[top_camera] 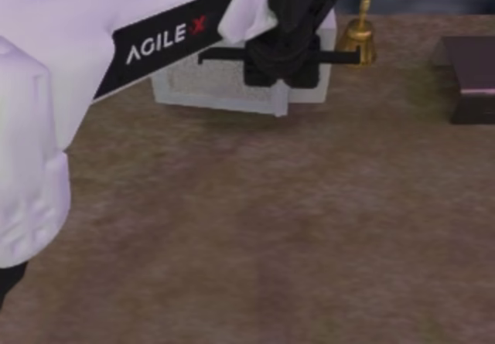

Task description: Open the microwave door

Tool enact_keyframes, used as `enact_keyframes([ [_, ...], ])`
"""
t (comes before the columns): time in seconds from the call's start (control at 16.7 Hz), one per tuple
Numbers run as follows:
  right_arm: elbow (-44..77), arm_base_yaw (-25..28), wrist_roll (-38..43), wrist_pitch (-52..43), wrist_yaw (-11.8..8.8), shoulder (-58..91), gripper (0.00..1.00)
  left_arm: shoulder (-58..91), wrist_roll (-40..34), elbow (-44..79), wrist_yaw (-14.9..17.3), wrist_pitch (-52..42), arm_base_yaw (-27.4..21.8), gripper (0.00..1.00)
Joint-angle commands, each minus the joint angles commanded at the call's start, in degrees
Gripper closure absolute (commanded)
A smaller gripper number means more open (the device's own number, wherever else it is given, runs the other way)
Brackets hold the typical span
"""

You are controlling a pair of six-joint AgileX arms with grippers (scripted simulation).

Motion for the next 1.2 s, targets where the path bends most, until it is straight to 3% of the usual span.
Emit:
enact_keyframes([
  [1.2, 0.0, 0.0, 0.0, 0.0, 0.0, 0.0, 0.0, -1.5, 1.4, -2.6, 0.8, 1.4, -0.1, 1.0],
])
